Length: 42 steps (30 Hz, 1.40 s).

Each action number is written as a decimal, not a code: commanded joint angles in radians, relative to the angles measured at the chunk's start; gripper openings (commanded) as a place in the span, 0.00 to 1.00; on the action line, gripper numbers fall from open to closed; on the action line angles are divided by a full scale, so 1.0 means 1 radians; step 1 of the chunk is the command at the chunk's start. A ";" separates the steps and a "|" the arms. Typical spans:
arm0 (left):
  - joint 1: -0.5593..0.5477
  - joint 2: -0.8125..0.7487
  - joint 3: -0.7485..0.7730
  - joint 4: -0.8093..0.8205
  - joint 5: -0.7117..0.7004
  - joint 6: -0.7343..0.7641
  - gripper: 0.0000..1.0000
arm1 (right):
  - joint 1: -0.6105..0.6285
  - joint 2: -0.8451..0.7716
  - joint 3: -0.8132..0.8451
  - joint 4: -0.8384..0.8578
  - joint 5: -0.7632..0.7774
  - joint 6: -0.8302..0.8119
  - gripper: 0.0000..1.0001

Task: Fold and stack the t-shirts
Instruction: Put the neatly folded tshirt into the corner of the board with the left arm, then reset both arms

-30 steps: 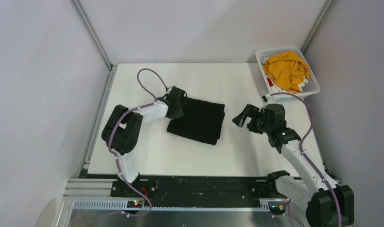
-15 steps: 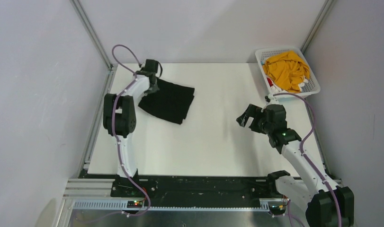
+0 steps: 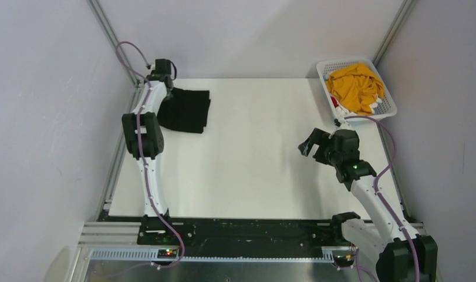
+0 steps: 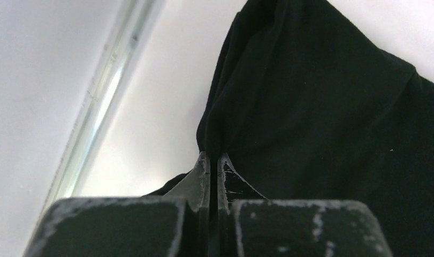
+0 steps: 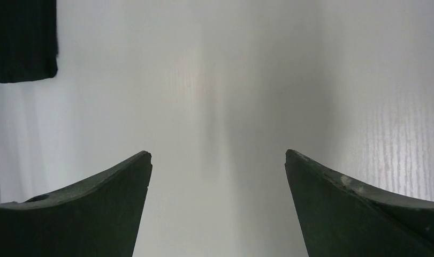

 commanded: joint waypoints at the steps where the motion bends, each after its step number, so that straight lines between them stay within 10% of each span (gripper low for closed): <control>1: 0.046 0.082 0.194 0.006 -0.084 0.076 0.00 | -0.011 -0.016 0.024 -0.012 0.037 -0.028 0.99; 10: 0.118 0.148 0.255 0.007 -0.034 0.041 0.02 | -0.022 0.003 0.025 -0.003 0.050 -0.029 0.99; 16: 0.122 0.132 0.350 0.008 -0.033 0.073 0.36 | -0.022 0.023 0.027 0.003 0.013 -0.028 0.99; 19: 0.119 0.042 0.310 0.007 0.017 0.049 0.95 | -0.025 0.020 0.028 0.010 -0.025 -0.023 0.99; 21: 0.105 -0.042 0.245 0.007 0.066 0.019 0.99 | -0.030 0.015 0.028 0.004 -0.046 -0.010 0.99; 29: -0.091 -0.501 -0.191 0.015 0.146 -0.128 1.00 | -0.057 -0.111 0.031 -0.064 -0.032 -0.017 0.99; 42: -0.414 -1.497 -1.473 0.308 -0.023 -0.328 1.00 | -0.060 -0.450 -0.108 -0.041 0.288 -0.016 0.99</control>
